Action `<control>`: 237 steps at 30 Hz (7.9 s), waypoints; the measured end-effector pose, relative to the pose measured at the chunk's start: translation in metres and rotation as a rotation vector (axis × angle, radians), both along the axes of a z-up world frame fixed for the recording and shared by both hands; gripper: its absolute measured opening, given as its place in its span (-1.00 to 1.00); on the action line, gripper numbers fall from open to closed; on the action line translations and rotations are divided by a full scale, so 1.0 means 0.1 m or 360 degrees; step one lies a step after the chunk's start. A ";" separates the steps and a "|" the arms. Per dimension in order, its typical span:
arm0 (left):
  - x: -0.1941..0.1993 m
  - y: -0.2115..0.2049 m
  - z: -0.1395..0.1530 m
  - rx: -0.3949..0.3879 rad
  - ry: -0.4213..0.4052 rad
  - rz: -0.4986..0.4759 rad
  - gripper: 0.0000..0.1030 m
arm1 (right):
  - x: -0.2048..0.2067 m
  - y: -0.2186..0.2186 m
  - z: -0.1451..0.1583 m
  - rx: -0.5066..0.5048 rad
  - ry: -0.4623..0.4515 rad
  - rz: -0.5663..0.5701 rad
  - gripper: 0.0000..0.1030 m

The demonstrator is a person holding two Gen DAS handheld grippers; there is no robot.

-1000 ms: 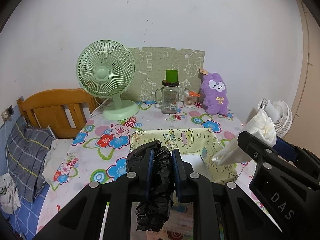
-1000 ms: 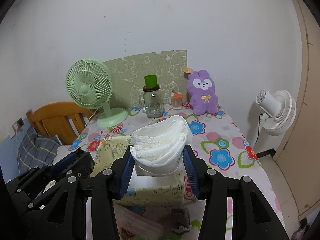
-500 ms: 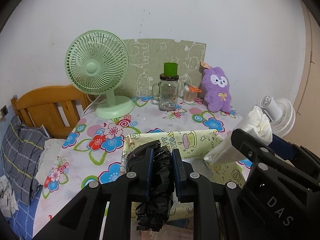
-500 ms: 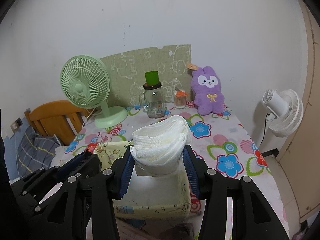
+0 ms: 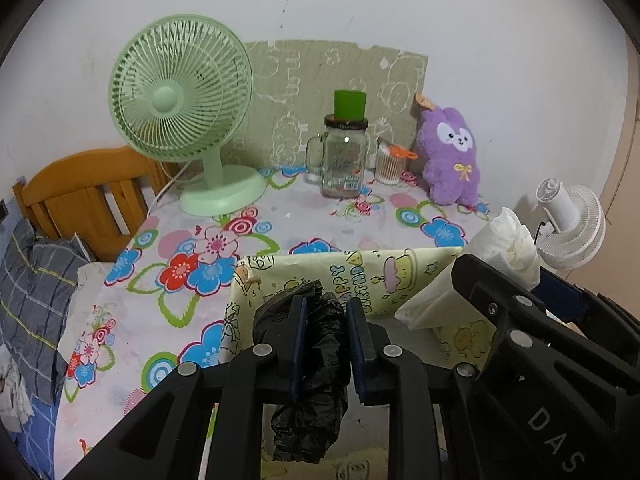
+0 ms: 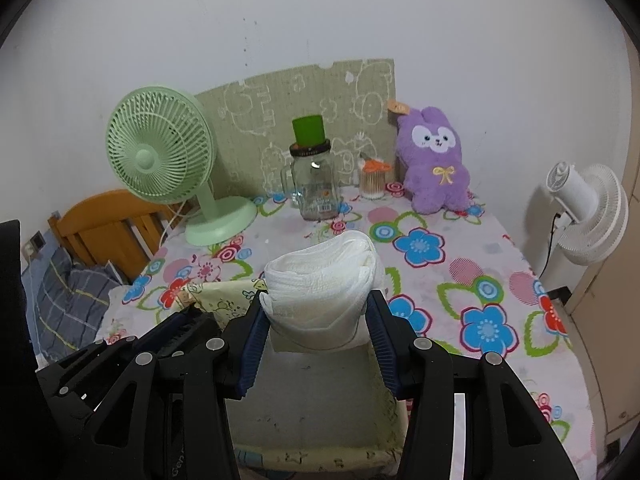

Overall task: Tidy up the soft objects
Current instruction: 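Open the left tool over the basket while the right tool releases the white cloth inside, then withdraw both tools from the basket and move toward the snack packages, then grasp the yellow cartoon snack bag with the left tool while the right tool grasps the green package, then lift the yellow snack bag with the left tool while the right tool carries the green package over the basket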

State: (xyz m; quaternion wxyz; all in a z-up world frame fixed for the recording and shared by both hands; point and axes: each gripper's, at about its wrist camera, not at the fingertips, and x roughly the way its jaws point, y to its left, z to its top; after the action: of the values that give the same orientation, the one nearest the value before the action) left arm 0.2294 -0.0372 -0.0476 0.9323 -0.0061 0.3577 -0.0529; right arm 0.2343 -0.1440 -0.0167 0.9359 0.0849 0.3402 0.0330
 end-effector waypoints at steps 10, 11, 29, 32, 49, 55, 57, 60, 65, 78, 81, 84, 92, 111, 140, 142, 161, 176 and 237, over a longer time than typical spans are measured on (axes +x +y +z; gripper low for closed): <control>0.23 0.04 -0.22 0.0011 0.0126 0.0022 -0.29 | 0.23 0.06 -0.22 0.0007 0.0096 0.0014 0.02; 0.24 0.05 -0.23 0.0014 0.0133 0.0024 -0.26 | 0.24 0.06 -0.24 0.0009 0.0103 0.0015 0.02; 0.26 0.04 -0.24 0.0047 0.0095 -0.0032 0.20 | 0.32 0.11 -0.34 0.0025 0.0166 0.0030 0.50; 0.22 0.02 -0.19 0.0054 0.0078 -0.0031 0.37 | 0.27 0.11 -0.29 0.0023 0.0144 0.0031 0.61; -0.27 -0.03 0.08 0.0025 -0.0011 -0.0026 0.82 | -0.20 0.04 0.03 -0.0014 0.0043 0.0022 0.94; -0.47 -0.05 0.17 0.0009 -0.0045 -0.0043 0.89 | -0.42 0.00 0.15 -0.0013 -0.0015 0.0004 0.96; -0.53 -0.05 0.21 0.0013 -0.0061 -0.0042 0.91 | -0.48 0.00 0.18 -0.0013 -0.0027 0.0005 0.96; -0.64 -0.06 0.25 0.0014 -0.0082 -0.0037 0.93 | -0.59 0.00 0.24 -0.0022 -0.0046 0.0009 0.96; -0.82 -0.06 0.31 0.0016 -0.0136 -0.0035 0.94 | -0.78 0.00 0.33 -0.0073 -0.0099 0.0007 0.96; -1.21 -0.03 0.32 0.0009 -0.0207 -0.0043 0.94 | -1.19 0.00 0.38 -0.0065 -0.0145 0.0041 0.96; -1.29 -0.03 0.31 0.0011 -0.0222 -0.0046 0.94 | -1.29 0.01 0.38 -0.0077 -0.0160 0.0037 0.96; -1.37 -0.03 0.30 0.0009 -0.0232 -0.0052 0.94 | -1.36 0.02 0.37 -0.0075 -0.0166 0.0041 0.96; -1.54 -0.04 0.20 0.0014 -0.0238 -0.0059 0.94 | -1.56 0.03 0.27 -0.0056 -0.0173 0.0037 0.96; -1.76 -0.01 -0.09 0.0021 -0.0241 -0.0051 0.93 | -1.83 0.07 0.00 -0.0047 -0.0191 -0.0004 0.96; -1.80 0.26 -0.82 0.0016 -0.0008 -0.0034 0.78 | -1.92 0.32 -0.71 -0.0087 0.0013 0.0075 0.96; -1.78 0.26 -0.86 0.0016 0.0011 -0.0033 0.70 | -1.90 0.34 -0.74 -0.0097 0.0031 0.0081 0.96; -1.78 0.30 -1.02 0.0052 0.0105 -0.0064 -0.02 | -1.74 0.52 -0.99 -0.0114 0.0210 0.0156 0.78; -1.78 0.28 -1.03 0.0063 0.0104 -0.0062 -0.08 | -1.71 0.56 -1.05 -0.0049 0.0253 0.0197 0.00; -1.63 0.01 0.24 -0.0030 -0.0197 -0.0109 -0.11 | -1.62 0.17 0.30 -0.0016 -0.0100 0.0040 -0.24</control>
State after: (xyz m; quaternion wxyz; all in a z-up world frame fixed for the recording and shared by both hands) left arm 0.0669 -0.0363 -0.0238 0.9502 0.0006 0.2989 -0.0886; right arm 0.0721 -0.1268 0.0130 0.9461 0.0748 0.3118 0.0457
